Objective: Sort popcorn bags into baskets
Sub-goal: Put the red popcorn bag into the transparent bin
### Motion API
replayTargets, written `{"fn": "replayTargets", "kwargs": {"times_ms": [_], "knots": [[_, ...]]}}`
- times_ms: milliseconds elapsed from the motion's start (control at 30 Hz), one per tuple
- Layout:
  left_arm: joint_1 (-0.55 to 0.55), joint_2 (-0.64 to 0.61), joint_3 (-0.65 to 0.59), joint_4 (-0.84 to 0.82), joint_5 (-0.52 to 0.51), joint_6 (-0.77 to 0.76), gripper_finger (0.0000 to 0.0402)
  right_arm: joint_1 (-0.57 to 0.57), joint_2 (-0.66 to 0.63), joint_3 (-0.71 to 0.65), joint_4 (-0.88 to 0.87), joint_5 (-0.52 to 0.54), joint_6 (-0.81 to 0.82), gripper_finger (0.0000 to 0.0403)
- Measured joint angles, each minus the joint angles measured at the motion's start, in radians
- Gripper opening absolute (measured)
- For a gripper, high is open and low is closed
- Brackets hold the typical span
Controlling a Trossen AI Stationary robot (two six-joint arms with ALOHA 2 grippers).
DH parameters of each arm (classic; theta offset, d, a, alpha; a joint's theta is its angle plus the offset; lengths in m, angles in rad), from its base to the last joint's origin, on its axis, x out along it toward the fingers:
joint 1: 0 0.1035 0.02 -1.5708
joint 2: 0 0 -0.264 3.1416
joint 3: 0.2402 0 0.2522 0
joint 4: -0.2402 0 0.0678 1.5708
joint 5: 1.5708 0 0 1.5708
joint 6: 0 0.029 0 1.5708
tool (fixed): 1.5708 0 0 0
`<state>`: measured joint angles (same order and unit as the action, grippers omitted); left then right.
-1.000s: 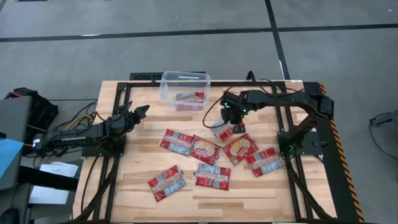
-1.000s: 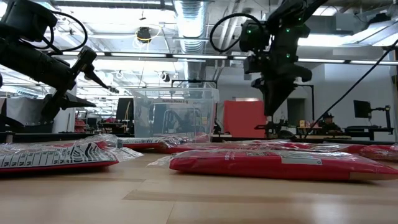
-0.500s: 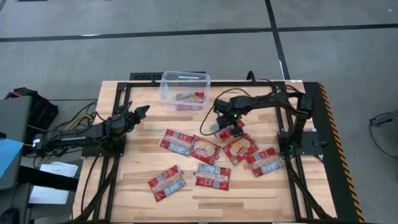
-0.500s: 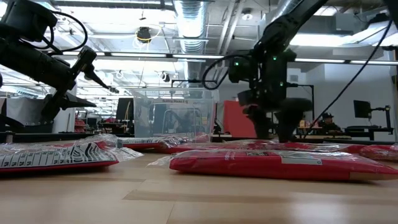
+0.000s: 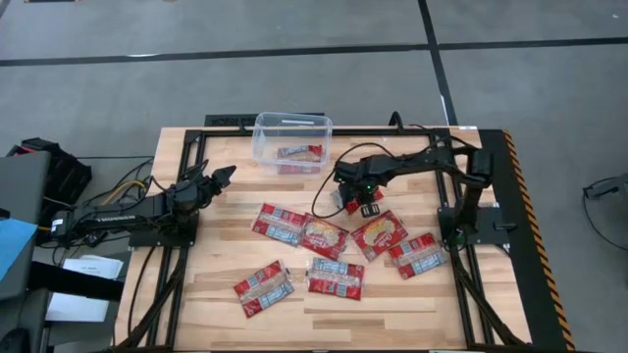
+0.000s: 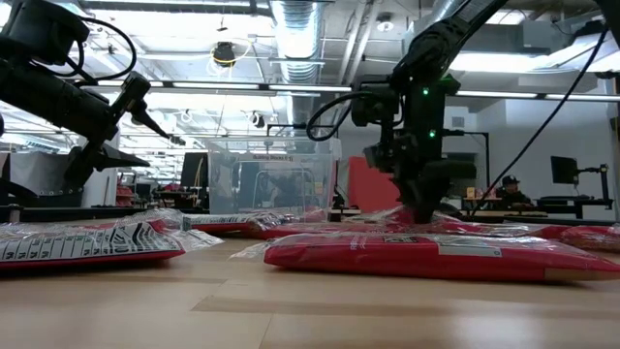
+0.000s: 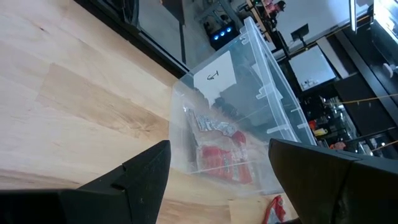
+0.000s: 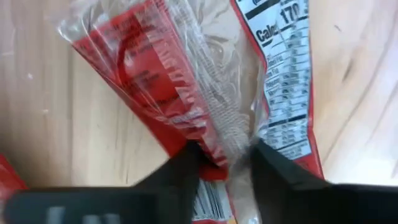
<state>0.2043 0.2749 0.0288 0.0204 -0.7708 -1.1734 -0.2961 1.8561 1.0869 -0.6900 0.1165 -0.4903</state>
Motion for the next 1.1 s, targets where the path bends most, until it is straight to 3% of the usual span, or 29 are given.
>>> {"fn": "replayTargets", "kwargs": {"times_ms": [133,233,433,733,900,1100], "knots": [[0.000,0.000,0.000,0.000,-0.001,0.002,0.0261,0.000,-0.007,0.001,-0.008,-0.001,0.033,0.0046],[0.000,0.000,0.000,0.000,0.000,0.001,0.0261,0.004,-0.007,0.003,-0.026,-0.016,0.056,0.0022],[0.000,0.000,0.000,0.000,0.000,0.001,0.0261,0.017,-0.051,0.040,-0.106,-0.049,0.094,0.0017],[0.000,0.000,0.000,0.000,0.000,-0.001,0.0261,-0.011,-0.248,0.164,-0.298,-0.042,0.151,0.0012],[0.000,0.000,0.000,0.000,-0.001,-0.001,0.0261,-0.014,-0.305,0.277,-0.275,-0.044,0.222,0.0011],[0.000,0.000,0.000,0.000,-0.001,-0.001,0.0261,-0.040,-0.230,0.459,-0.094,-0.039,0.326,0.0011]]}}
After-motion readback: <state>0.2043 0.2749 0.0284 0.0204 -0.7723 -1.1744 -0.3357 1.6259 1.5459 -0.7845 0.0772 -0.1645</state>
